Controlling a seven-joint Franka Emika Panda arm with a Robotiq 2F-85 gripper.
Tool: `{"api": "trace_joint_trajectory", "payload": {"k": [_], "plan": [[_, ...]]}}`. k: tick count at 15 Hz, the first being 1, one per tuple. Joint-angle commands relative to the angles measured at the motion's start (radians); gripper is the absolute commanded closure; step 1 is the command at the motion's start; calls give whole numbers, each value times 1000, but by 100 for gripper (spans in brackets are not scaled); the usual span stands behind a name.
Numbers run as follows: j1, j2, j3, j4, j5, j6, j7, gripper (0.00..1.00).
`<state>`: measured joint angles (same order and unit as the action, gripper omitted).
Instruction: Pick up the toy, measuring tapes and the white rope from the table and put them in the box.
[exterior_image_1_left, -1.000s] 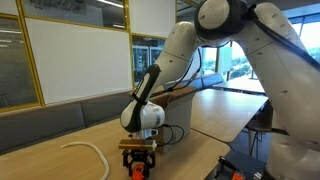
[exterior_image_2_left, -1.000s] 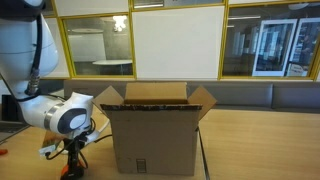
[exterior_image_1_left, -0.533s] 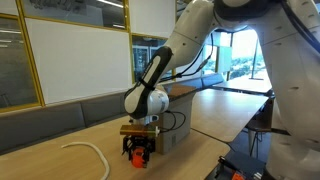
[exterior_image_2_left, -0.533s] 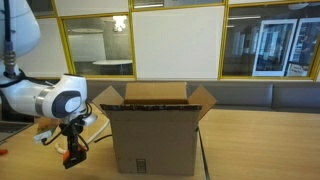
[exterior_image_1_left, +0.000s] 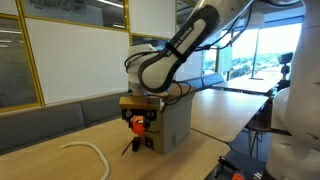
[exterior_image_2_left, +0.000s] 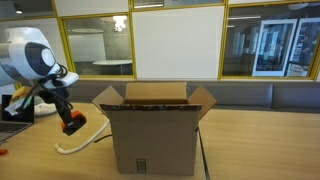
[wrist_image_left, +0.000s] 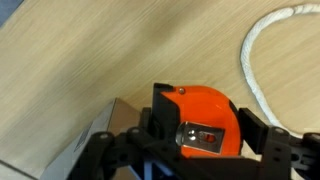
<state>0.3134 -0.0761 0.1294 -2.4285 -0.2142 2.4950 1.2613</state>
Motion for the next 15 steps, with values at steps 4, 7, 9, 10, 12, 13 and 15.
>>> {"api": "trace_joint_trajectory", "payload": {"k": [4, 7, 9, 10, 12, 13, 15], "plan": [[-92, -342, 159, 45, -133, -317, 144, 39], [-134, -430, 197, 138, -139, -479, 129, 39], [-172, -441, 192, 210, -153, -536, 103, 39], [-188, -444, 180, 241, -153, -548, 86, 39], [-239, -409, 153, 308, -166, -548, 61, 39], [-265, -378, 135, 339, -168, -532, 43, 39], [-312, -328, 101, 389, -164, -516, 12, 39]]}}
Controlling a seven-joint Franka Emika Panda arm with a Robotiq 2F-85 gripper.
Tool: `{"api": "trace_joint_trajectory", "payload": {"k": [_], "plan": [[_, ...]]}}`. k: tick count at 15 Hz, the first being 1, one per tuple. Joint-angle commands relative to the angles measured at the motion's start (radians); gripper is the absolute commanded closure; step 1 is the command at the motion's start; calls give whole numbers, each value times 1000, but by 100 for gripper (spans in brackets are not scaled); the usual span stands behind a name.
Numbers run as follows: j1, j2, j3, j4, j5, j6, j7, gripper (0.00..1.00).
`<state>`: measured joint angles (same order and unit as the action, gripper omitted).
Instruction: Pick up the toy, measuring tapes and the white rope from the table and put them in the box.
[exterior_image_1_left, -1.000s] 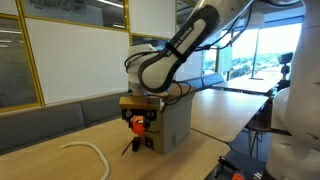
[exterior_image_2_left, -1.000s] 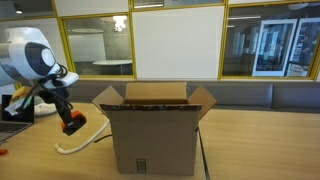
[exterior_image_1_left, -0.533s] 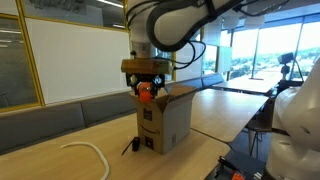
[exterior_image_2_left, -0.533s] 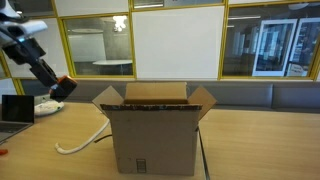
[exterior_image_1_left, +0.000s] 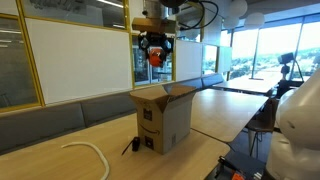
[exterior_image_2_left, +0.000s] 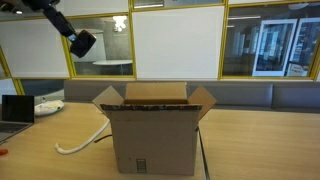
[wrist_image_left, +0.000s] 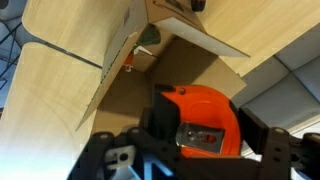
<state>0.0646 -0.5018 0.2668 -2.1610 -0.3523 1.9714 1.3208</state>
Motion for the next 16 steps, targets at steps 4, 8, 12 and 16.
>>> {"api": "trace_joint_trajectory", "payload": {"k": [4, 8, 12, 16], "plan": [[-123, 222, -131, 190, 12, 53, -118, 39], [-142, 351, -233, 192, 114, 158, -205, 39], [-143, 453, -286, 169, 242, 228, -292, 39], [-140, 551, -306, 146, 355, 256, -364, 39]]}}
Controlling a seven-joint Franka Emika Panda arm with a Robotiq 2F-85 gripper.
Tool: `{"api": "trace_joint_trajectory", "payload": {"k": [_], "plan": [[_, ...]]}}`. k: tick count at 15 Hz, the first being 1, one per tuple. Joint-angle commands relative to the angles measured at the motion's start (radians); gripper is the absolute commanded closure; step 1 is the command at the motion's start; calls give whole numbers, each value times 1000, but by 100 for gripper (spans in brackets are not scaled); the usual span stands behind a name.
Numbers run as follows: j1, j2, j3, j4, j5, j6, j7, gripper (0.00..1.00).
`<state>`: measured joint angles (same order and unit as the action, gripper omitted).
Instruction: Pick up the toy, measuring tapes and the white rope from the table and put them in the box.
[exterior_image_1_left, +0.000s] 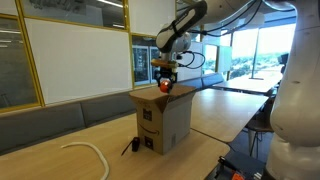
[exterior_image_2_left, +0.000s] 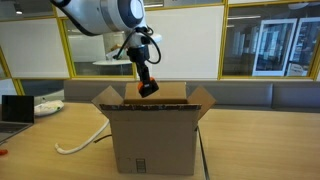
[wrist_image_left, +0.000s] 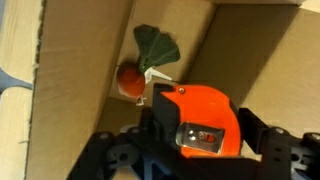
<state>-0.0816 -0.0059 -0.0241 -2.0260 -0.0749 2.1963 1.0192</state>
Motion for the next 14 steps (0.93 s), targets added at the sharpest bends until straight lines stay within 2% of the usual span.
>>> {"api": "trace_joint_trajectory", "payload": {"k": [1, 6, 7, 9, 14], "plan": [[7, 79, -17, 4, 101, 34, -79, 39], [7, 185, -33, -20, 168, 26, -122, 39], [8, 198, -38, -18, 165, 20, -121, 4], [9, 215, -48, -13, 157, 7, -116, 0], [20, 186, -62, 0, 127, -13, -98, 0]]}}
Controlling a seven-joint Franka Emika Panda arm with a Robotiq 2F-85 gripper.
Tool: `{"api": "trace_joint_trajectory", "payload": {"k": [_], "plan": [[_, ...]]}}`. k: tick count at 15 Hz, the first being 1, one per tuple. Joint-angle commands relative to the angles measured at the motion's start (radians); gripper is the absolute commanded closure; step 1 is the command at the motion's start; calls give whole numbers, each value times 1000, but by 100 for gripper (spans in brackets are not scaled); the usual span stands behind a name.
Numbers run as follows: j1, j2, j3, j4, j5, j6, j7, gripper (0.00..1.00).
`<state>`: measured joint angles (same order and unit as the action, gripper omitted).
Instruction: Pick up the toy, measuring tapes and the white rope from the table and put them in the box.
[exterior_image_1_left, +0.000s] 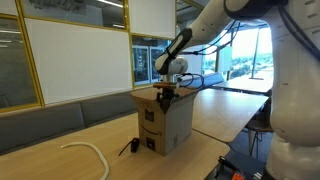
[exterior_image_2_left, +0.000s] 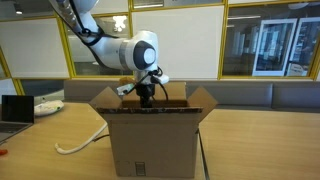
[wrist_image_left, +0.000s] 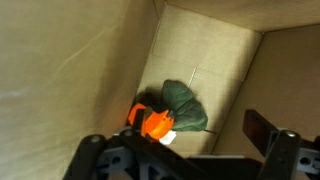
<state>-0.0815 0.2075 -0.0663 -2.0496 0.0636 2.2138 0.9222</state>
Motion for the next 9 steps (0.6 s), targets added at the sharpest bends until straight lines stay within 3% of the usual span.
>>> {"api": "trace_joint_trajectory", "payload": {"k": [1, 5, 9], "plan": [[23, -47, -20, 19, -21, -30, 6, 0], [52, -209, -12, -22, -150, -63, 75, 0], [77, -371, 53, -29, -321, -131, 179, 0]]}}
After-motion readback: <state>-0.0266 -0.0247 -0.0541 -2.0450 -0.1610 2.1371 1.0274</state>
